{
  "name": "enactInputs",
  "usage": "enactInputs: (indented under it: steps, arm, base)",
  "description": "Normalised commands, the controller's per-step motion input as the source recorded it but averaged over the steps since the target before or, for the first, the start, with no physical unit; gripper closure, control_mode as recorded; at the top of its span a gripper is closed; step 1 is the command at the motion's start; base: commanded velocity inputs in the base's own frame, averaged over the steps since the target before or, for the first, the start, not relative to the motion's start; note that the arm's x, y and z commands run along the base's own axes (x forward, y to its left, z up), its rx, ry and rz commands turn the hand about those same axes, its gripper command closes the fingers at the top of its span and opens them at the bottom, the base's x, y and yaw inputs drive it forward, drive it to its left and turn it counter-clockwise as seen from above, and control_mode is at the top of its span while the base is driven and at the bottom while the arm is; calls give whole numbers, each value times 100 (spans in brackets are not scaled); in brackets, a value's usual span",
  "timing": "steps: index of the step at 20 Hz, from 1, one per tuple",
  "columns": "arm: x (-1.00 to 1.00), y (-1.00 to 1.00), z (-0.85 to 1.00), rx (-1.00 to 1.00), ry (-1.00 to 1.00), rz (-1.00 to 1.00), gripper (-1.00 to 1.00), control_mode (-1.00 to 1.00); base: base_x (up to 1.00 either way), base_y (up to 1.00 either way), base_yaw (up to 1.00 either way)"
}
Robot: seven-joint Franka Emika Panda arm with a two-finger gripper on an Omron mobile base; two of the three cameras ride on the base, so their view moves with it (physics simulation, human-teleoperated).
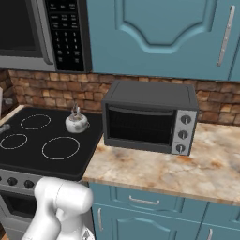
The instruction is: The kettle is done boiling. Turn off the stove, then wait for 300 timesteps before moving the kettle to the dining table.
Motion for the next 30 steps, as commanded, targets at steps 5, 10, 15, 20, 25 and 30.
enactInputs:
  steps: [5,10,15,20,25,30]
  arm:
    - [3,3,-14,16,-38,-14,-100,-100]
    - [9,6,-12,15,-37,-15,-100,-100]
    - [2,-6,-14,8,-4,-4,-100,-100]
    - [0,-19,-2,1,9,0,-100,-100]
    - [0,-8,-2,-4,26,0,-100,-100]
    - [14,0,0,-15,45,0,-100,-100]
  base:
    - [0,0,0]
    - [0,0,0]
    - [0,0,0]
    - [0,0,0]
    - [0,0,0]
    - [0,0,0]
